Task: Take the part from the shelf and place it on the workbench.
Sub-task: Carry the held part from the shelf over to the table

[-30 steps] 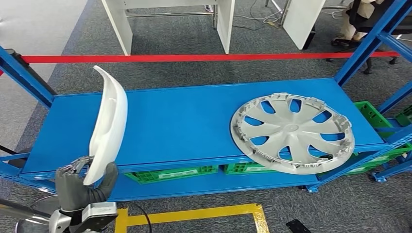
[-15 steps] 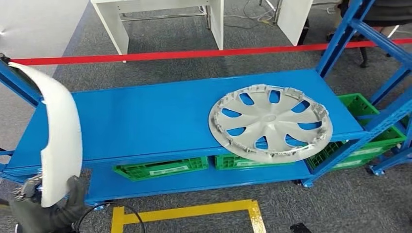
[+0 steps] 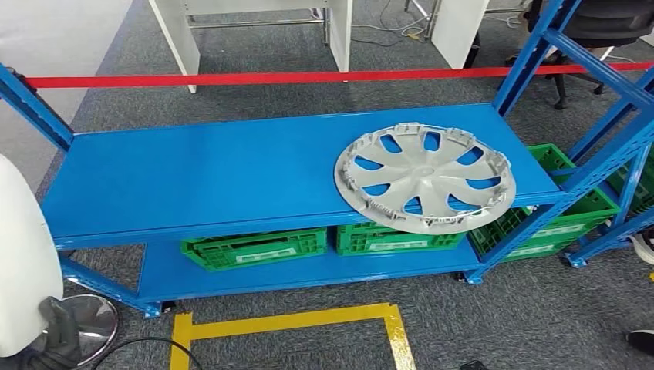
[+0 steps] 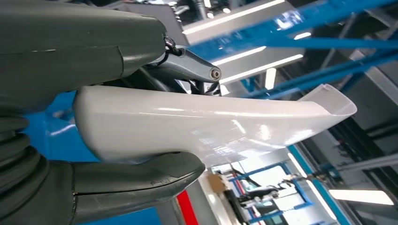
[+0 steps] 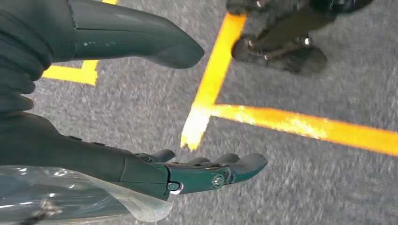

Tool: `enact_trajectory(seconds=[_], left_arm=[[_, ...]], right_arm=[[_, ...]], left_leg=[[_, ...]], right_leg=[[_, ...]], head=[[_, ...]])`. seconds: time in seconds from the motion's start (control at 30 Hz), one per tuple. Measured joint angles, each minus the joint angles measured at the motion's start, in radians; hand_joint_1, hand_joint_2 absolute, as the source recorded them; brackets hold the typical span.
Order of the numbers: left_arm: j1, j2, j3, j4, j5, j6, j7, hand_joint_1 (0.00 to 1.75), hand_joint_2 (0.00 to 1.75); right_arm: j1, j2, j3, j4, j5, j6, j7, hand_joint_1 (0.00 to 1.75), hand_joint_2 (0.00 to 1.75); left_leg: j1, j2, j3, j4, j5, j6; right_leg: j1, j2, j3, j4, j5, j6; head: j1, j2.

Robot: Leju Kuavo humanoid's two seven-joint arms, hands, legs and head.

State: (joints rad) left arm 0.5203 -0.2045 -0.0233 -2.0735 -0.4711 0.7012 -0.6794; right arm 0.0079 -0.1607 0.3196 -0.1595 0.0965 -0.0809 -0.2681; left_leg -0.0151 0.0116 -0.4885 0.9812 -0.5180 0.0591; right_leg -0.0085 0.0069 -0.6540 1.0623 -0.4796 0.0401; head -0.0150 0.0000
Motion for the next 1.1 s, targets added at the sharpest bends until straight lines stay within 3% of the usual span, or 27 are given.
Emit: enact_trajectory(seconds=[0.07,0.1,0.13,0.17,0.2,0.23,0.27,0.33,0.37,0.4,0.47,0.5,0.53,0.6,0.63,0.67,0.7,0.77,0.83,0.87,0.93,0.97,1.0,1.1], left_arm=[[0.011,-0.009,0.012,-0.006,0.007,0.000,0.000,1.75,1.75],[0.016,-0.012,0.017,-0.008,0.009,0.000,0.000,1.75,1.75],[0.020,-0.014,0.021,-0.009,0.010,0.000,0.000,1.75,1.75],[0.022,-0.016,0.025,-0.010,0.011,0.000,0.000,1.75,1.75],[0.023,-0.018,0.029,-0.010,0.011,0.000,0.000,1.75,1.75],[0.025,-0.020,0.032,-0.011,0.011,0.000,0.000,1.75,1.75],[0.026,-0.021,0.035,-0.012,0.011,0.000,0.000,1.75,1.75],[0.029,-0.023,0.039,-0.016,0.011,0.000,0.000,1.75,1.75],[0.031,-0.024,0.040,-0.019,0.011,0.000,0.000,1.75,1.75],[0.032,-0.026,0.041,-0.021,0.011,0.000,0.000,1.75,1.75],[0.034,-0.027,0.042,-0.023,0.011,0.000,0.000,1.75,1.75],[0.036,-0.027,0.043,-0.024,0.011,0.000,0.000,1.75,1.75],[0.037,-0.027,0.044,-0.025,0.011,0.000,0.000,1.75,1.75],[0.039,-0.027,0.046,-0.025,0.011,0.000,0.000,1.75,1.75],[0.039,-0.027,0.048,-0.025,0.011,0.000,0.000,1.75,1.75],[0.039,-0.027,0.050,-0.025,0.011,0.000,0.000,1.75,1.75],[0.039,-0.027,0.052,-0.025,0.010,0.000,0.000,1.75,1.75],[0.039,-0.030,0.056,-0.026,0.005,0.000,0.000,1.75,1.75],[0.041,-0.034,0.060,-0.032,0.001,0.000,0.000,1.75,1.75],[0.043,-0.037,0.062,-0.036,0.002,0.000,0.000,1.75,1.75],[0.047,-0.041,0.065,-0.041,0.004,0.000,0.000,1.75,1.75],[0.048,-0.044,0.067,-0.042,0.004,0.000,0.000,1.75,1.75],[0.049,-0.047,0.069,-0.043,0.005,0.000,0.000,1.75,1.75],[0.053,-0.056,0.075,-0.045,0.007,0.000,0.000,1.75,1.75]], right_arm=[[0.003,-0.003,-0.002,0.001,-0.006,0.013,-0.010,0.00,1.75],[0.004,-0.005,-0.004,0.002,-0.008,0.017,-0.013,0.00,1.75],[0.004,-0.006,-0.005,0.002,-0.011,0.021,-0.015,0.00,1.75],[0.005,-0.006,-0.007,0.002,-0.012,0.023,-0.017,0.00,1.75],[0.005,-0.007,-0.008,0.003,-0.013,0.024,-0.018,0.00,1.75],[0.005,-0.009,-0.010,0.003,-0.014,0.025,-0.019,0.00,1.75],[0.005,-0.010,-0.012,0.003,-0.014,0.026,-0.019,0.00,1.75],[0.002,-0.013,-0.015,0.003,-0.014,0.026,-0.021,0.00,1.75],[0.001,-0.014,-0.015,0.003,-0.014,0.026,-0.021,0.00,1.75],[0.002,-0.015,-0.016,0.003,-0.015,0.026,-0.022,0.00,1.75],[0.005,-0.015,-0.016,0.004,-0.015,0.027,-0.021,0.00,1.75],[0.006,-0.015,-0.016,0.005,-0.015,0.027,-0.021,0.00,1.75],[0.007,-0.015,-0.016,0.005,-0.015,0.028,-0.021,0.00,1.75],[0.007,-0.016,-0.016,0.006,-0.015,0.028,-0.022,0.00,1.75],[0.007,-0.016,-0.016,0.006,-0.015,0.030,-0.022,0.00,1.75],[0.007,-0.016,-0.016,0.006,-0.017,0.032,-0.024,0.00,1.75],[0.007,-0.016,-0.017,0.006,-0.022,0.037,-0.028,0.00,1.75],[0.008,-0.016,-0.024,0.005,-0.037,0.053,-0.046,0.00,1.75],[0.008,-0.016,-0.033,0.006,-0.051,0.068,-0.071,0.00,1.75],[0.009,-0.016,-0.037,0.006,-0.053,0.074,-0.082,0.00,1.75],[0.012,-0.017,-0.041,0.007,-0.050,0.081,-0.096,0.00,1.75],[0.014,-0.019,-0.041,0.008,-0.046,0.084,-0.099,0.00,1.75],[0.017,-0.019,-0.041,0.010,-0.042,0.087,-0.099,0.00,1.75],[0.022,-0.023,-0.040,0.013,-0.027,0.100,-0.079,0.00,1.75]], left_leg=[[0.002,0.002,-0.027,-0.008,0.028,0.003],[0.002,0.004,-0.041,-0.007,0.040,0.003],[0.002,0.005,-0.057,-0.006,0.052,0.002],[0.002,0.006,-0.073,-0.003,0.065,0.001],[0.002,0.007,-0.091,0.001,0.076,-0.001],[0.002,0.007,-0.107,0.007,0.087,-0.004],[0.001,0.008,-0.121,0.014,0.095,-0.008],[-0.002,0.009,-0.138,0.030,0.109,-0.017],[-0.003,0.010,-0.142,0.034,0.116,-0.022],[-0.003,0.011,-0.144,0.036,0.124,-0.027],[0.000,0.007,-0.152,0.042,0.118,-0.039],[0.002,0.004,-0.159,0.062,0.086,-0.046],[0.005,0.001,-0.167,0.100,0.035,-0.053],[0.012,-0.002,-0.181,0.220,-0.072,-0.065],[0.016,-0.002,-0.181,0.275,-0.095,-0.069],[0.019,-0.002,-0.171,0.307,-0.092,-0.071],[0.021,-0.002,-0.149,0.307,-0.068,-0.073],[0.025,-0.005,-0.062,0.204,-0.019,-0.071],[0.023,-0.010,0.029,0.061,-0.020,-0.062],[0.021,-0.013,0.051,0.018,-0.033,-0.058],[0.018,-0.013,0.047,-0.005,-0.035,-0.044],[0.018,-0.011,0.036,-0.007,-0.027,-0.035],[0.017,-0.009,0.022,-0.009,-0.017,-0.024],[0.009,-0.004,-0.021,-0.010,0.020,-0.002]], right_leg=[[-0.001,-0.001,-0.020,0.090,-0.103,0.007],[-0.002,-0.001,-0.026,0.147,-0.140,0.011],[-0.002,-0.001,-0.024,0.194,-0.151,0.015],[-0.003,-0.002,-0.011,0.218,-0.138,0.018],[-0.004,-0.002,0.017,0.209,-0.107,0.020],[-0.005,-0.003,0.061,0.167,-0.076,0.022],[-0.006,-0.005,0.118,0.096,-0.066,0.023],[-0.005,-0.007,0.219,-0.048,-0.090,0.015],[-0.003,-0.007,0.243,-0.089,-0.109,0.007],[-0.001,-0.007,0.247,-0.104,-0.113,-0.003],[-0.003,-0.012,0.227,-0.102,-0.098,-0.022],[-0.005,-0.015,0.215,-0.103,-0.087,-0.030],[-0.006,-0.018,0.202,-0.103,-0.074,-0.035],[-0.006,-0.020,0.173,-0.101,-0.050,-0.039],[-0.006,-0.020,0.160,-0.099,-0.038,-0.037],[-0.007,-0.021,0.146,-0.095,-0.027,-0.035],[-0.007,-0.021,0.131,-0.090,-0.017,-0.033],[-0.009,-0.021,0.101,-0.077,0.000,-0.025],[-0.009,-0.018,0.079,-0.066,0.015,-0.014],[-0.009,-0.017,0.072,-0.064,0.023,-0.008],[-0.011,-0.016,0.060,-0.064,0.041,0.006],[-0.013,-0.015,0.051,-0.060,0.035,0.011],[-0.014,-0.014,0.040,-0.044,0.009,0.016],[-0.013,-0.011,0.001,0.104,-0.136,0.020]], head=[[0.004,0.000],[0.004,0.000],[0.005,0.000],[0.005,0.000],[0.005,0.000],[0.005,0.000],[0.005,0.000],[0.004,0.000],[0.003,0.000],[0.003,0.000],[0.003,0.000],[0.002,0.000],[0.000,0.000],[-0.003,0.000],[-0.003,0.000],[-0.003,0.000],[-0.003,0.000],[-0.003,0.000],[-0.003,0.000],[-0.003,0.000],[-0.002,0.000],[-0.002,0.000],[0.001,0.000],[0.012,0.000]])
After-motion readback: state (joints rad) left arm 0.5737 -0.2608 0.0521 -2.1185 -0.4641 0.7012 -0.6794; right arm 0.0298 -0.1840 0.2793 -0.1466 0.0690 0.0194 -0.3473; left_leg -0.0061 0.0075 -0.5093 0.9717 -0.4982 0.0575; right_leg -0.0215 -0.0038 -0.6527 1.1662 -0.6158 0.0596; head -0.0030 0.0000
